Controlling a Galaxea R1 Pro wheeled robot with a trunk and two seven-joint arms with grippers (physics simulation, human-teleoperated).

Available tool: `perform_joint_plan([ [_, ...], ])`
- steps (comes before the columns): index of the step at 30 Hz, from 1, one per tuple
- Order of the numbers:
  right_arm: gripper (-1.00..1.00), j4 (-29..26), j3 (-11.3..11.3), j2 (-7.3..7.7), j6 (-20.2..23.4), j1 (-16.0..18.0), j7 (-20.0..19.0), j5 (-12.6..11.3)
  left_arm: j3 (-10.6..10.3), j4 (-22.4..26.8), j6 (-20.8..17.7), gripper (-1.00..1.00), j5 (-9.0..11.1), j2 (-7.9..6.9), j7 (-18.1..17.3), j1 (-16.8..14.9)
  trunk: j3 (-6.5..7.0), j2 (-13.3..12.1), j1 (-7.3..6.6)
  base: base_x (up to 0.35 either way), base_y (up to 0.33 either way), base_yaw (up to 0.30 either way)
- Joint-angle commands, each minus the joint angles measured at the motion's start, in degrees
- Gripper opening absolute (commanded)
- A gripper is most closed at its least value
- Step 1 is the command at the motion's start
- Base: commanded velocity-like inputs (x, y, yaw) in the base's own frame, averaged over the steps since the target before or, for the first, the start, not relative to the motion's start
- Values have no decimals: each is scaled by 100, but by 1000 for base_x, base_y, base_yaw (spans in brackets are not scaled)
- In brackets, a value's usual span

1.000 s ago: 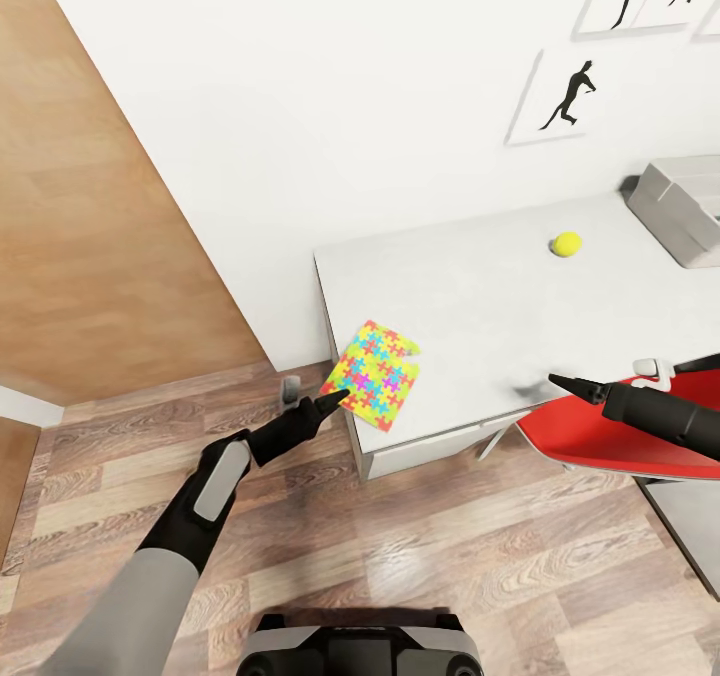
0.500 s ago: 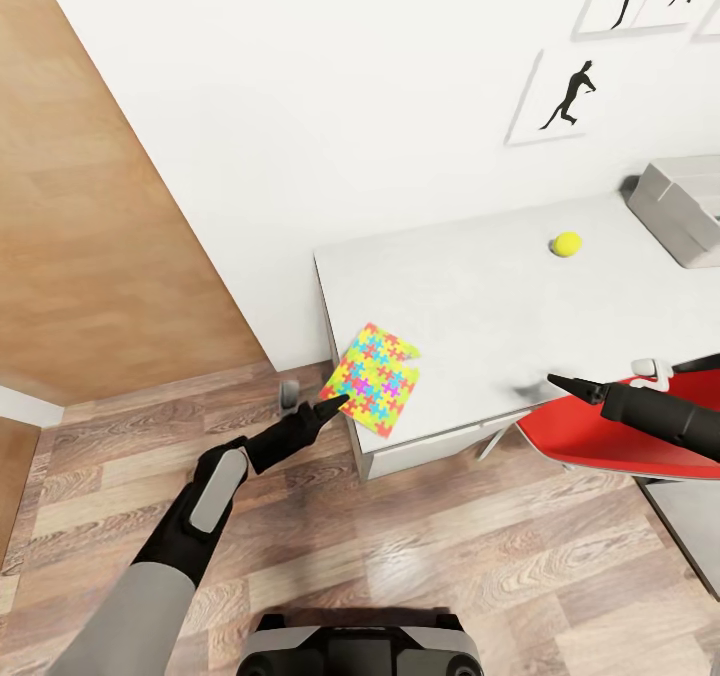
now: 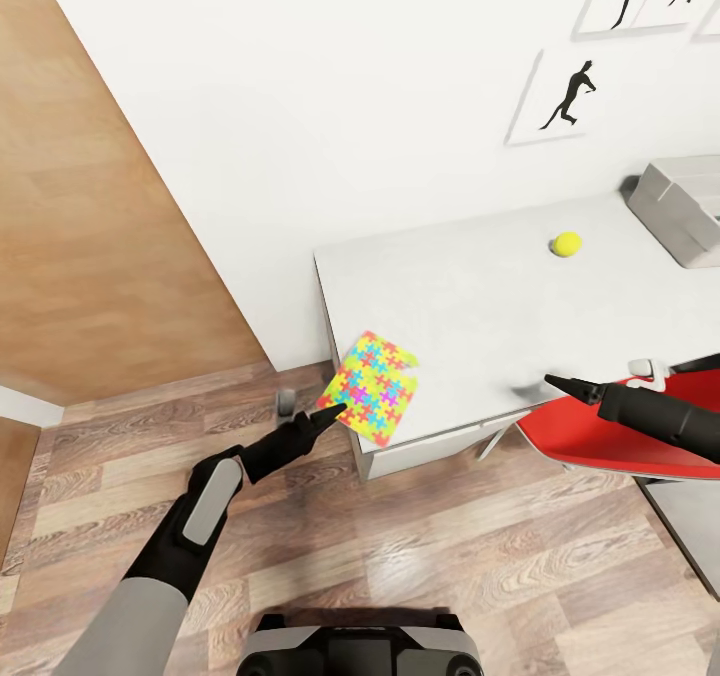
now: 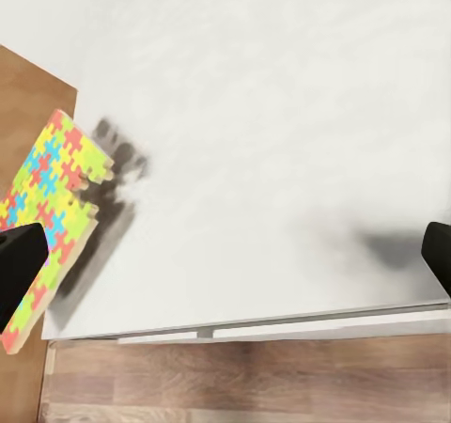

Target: Put all the toys in the child's room - the three board games (two on the bed and one on the table), the two jigsaw puzzles on the table, and the tennis ball on the table - inside the toy box on the table in the child's room.

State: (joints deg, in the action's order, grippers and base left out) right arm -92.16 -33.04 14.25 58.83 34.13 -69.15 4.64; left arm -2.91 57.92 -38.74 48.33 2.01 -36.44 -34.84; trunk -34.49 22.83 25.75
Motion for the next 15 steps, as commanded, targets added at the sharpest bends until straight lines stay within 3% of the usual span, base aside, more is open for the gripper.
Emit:
perform_joint_plan([
  [1,100,-4,-6,-2,33,6,-50,54,-2,59,-98,-100,19,-1,5,4,-7,9,3,0,0,0],
  [8,100,-4,-1,-16,12,1,-46,66,-20,557,-409,-100,-55,-9,64,53,-7,9,3,0,0,0],
  [15,100,-4,10,-19,0,-30,-66,65,52,1265,-809,-100,-116,-11,763,214,-7,9,3,0,0,0],
])
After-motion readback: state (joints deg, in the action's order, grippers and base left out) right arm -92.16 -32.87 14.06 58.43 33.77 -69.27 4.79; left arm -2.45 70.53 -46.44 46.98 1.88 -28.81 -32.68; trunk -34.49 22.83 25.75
